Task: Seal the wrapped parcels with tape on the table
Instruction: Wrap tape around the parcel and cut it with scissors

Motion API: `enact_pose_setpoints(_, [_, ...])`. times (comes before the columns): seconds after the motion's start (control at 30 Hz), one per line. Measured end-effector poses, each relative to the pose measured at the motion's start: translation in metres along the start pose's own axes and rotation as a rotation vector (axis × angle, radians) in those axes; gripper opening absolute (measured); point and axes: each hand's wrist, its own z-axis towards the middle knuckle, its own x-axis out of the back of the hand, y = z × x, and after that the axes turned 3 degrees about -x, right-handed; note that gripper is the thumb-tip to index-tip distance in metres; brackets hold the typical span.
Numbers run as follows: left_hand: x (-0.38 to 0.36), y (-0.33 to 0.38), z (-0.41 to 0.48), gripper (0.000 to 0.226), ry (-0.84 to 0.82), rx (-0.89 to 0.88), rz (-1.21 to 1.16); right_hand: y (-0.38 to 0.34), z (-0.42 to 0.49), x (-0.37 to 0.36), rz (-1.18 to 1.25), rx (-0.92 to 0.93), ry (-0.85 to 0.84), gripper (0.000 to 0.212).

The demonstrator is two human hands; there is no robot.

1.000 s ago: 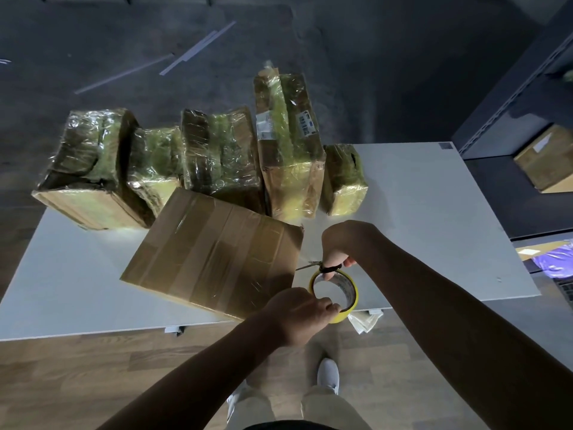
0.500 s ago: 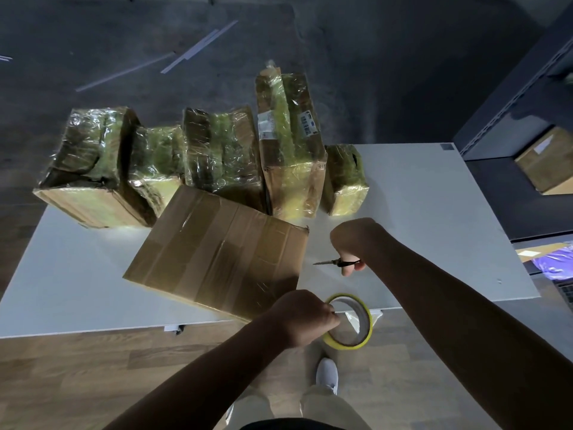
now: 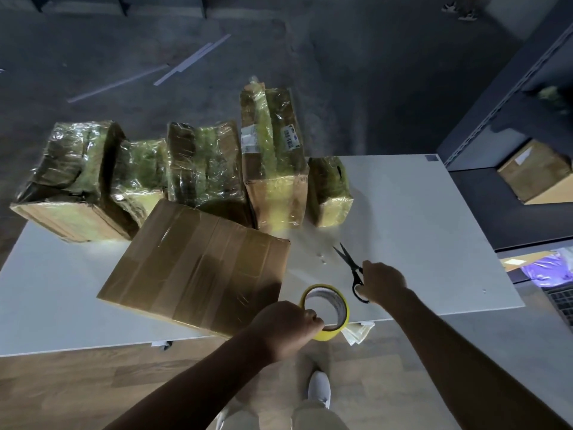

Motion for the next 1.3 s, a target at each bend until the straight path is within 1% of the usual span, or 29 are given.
enact_pose_setpoints(0.07, [0.0, 0.0, 0.0, 0.023, 0.033, -0.012, -0.003, -0.003, 0.002, -0.013, 0.03, -0.005, 0.078, 0.03])
enact_pose_setpoints(0.13, [0.001, -0.002, 0.0, 0.029, 0.057, 0.005, -0.012, -0.007, 0.004, -0.023, 0.009, -0.001, 0.136, 0.028])
enact_pose_setpoints(0.27, [0.002, -0.012, 0.004, 0.028, 0.149, 0.09, -0.092, -0.014, 0.012, -0.032, -0.016, -0.033, 0.117, 0.029])
enact_pose_setpoints(0.33, [0.003, -0.017, 0.006, 0.03, 0.18, 0.133, -0.112, -0.016, 0.014, -0.038, 0.0, -0.014, 0.147, 0.029])
enact_pose_setpoints(0.37, [0.003, -0.02, 0.008, 0.031, 0.186, 0.152, -0.11, -0.016, 0.013, -0.037, 0.05, -0.016, 0.178, 0.027])
enact_pose_setpoints(0.4, [0.005, -0.022, 0.01, 0.031, 0.18, 0.164, -0.105, -0.017, 0.01, -0.035, 0.131, -0.017, 0.206, 0.025])
enact_pose_setpoints(0.43, [0.006, -0.025, 0.013, 0.031, 0.167, 0.172, -0.099, -0.017, 0.008, -0.031, 0.28, -0.004, 0.227, 0.024])
enact_pose_setpoints(0.47, [0.004, -0.028, 0.016, 0.031, 0.165, 0.172, -0.096, -0.017, 0.005, -0.024, 0.476, -0.005, 0.211, 0.027])
enact_pose_setpoints(0.53, [-0.001, -0.033, 0.021, 0.031, 0.177, 0.154, -0.102, -0.018, -0.002, -0.009, 0.865, -0.056, 0.078, 0.04])
enact_pose_setpoints(0.57, [-0.001, -0.034, 0.023, 0.03, 0.17, 0.148, -0.111, -0.018, -0.005, -0.002, 0.928, -0.053, 0.051, 0.044])
enact_pose_setpoints(0.6, [0.0, -0.034, 0.027, 0.03, 0.156, 0.145, -0.121, -0.018, -0.008, 0.001, 0.879, -0.011, 0.053, 0.046])
enact_pose_setpoints(0.67, [0.012, -0.029, 0.035, 0.027, 0.047, 0.159, -0.078, -0.017, -0.012, 0.004, 0.808, 0.051, 0.084, 0.039])
enact_pose_setpoints(0.73, [0.018, -0.027, 0.046, 0.029, -0.032, 0.237, -0.027, -0.012, -0.008, 0.001, 0.82, 0.056, 0.087, 0.03])
enact_pose_setpoints(0.77, [0.02, -0.026, 0.051, 0.036, -0.009, 0.258, -0.037, -0.009, -0.003, 0.0, 0.831, 0.019, 0.087, 0.026])
enact_pose_setpoints(0.83, [0.018, -0.024, 0.057, 0.06, 0.117, 0.259, -0.086, -0.001, 0.008, -0.003, 0.85, -0.087, 0.124, 0.021])
enact_pose_setpoints(0.87, [0.016, -0.023, 0.06, 0.068, 0.148, 0.271, -0.1, 0.005, 0.015, -0.004, 0.853, -0.137, 0.152, 0.02])
enact_pose_setpoints(0.9, [0.014, -0.023, 0.063, 0.065, 0.156, 0.289, -0.129, 0.011, 0.022, -0.004, 0.845, -0.18, 0.178, 0.019])
enact_pose_setpoints(0.97, [0.015, -0.022, 0.065, 0.049, 0.155, 0.32, -0.121, 0.025, 0.034, -0.004, 0.837, -0.253, 0.207, 0.019])
enact_pose_setpoints(1.1, [0.019, -0.024, 0.067, 0.032, 0.193, 0.281, -0.077, 0.045, 0.057, -0.007, 0.846, -0.36, 0.215, 0.03])
enact_pose_setpoints(1.2, [0.018, -0.024, 0.066, 0.026, 0.219, 0.292, -0.098, 0.048, 0.069, -0.017, 0.899, -0.389, 0.196, 0.036])
enact_pose_setpoints(1.3, [0.016, -0.023, 0.063, 0.023, 0.218, 0.318, -0.122, 0.049, 0.072, -0.023, 0.976, -0.401, 0.164, 0.053])
